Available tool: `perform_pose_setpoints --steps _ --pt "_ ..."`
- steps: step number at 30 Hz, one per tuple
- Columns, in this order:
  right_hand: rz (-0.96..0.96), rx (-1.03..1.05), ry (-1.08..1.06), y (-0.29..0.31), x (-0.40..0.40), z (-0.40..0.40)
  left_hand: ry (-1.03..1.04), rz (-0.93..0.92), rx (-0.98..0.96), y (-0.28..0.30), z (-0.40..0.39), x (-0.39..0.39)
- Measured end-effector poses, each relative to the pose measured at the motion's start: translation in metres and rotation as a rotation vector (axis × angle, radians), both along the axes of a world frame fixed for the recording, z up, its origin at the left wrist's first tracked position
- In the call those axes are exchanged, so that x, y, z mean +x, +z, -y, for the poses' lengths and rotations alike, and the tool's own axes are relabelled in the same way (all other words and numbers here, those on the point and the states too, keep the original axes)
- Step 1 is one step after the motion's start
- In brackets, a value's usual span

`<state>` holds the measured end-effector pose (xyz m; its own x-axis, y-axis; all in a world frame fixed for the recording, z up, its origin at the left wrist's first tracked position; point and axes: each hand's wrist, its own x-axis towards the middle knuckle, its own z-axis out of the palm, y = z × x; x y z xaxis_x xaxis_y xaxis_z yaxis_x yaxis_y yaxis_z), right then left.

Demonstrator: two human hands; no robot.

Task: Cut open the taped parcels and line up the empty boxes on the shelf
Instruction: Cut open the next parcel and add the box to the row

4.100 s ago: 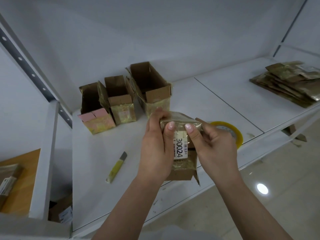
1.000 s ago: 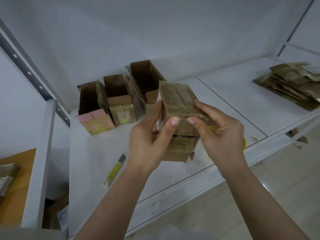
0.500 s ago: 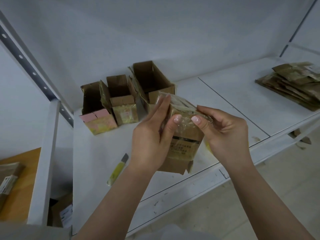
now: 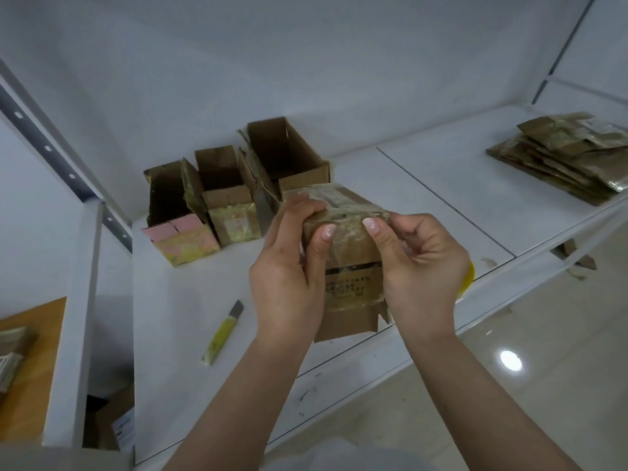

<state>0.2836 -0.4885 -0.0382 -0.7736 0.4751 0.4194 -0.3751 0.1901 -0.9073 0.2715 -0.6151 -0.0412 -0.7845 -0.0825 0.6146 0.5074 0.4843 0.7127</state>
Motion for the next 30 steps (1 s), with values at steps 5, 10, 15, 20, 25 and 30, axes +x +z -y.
perform_pose_setpoints --steps 5,10,15,20,25,30 --pt "0.015 -0.071 0.113 0.000 0.000 -0.015 -0.028 0.058 0.071 0.005 0.009 0.000" --pt "0.144 0.039 0.254 0.004 -0.001 -0.019 -0.149 0.127 0.157 0.012 0.007 0.006" --pt "0.151 0.301 0.239 0.006 0.003 -0.016 -0.135 0.134 0.143 0.009 0.006 0.008" --pt "0.131 0.617 0.075 0.010 0.002 -0.016 -0.097 0.145 0.106 0.006 0.003 0.011" --pt "0.112 0.662 0.116 0.011 0.003 -0.020 -0.087 0.127 0.087 0.005 0.004 0.010" --pt "0.096 0.693 0.044 0.008 0.004 -0.019 -0.100 0.088 0.069 0.004 0.002 0.009"
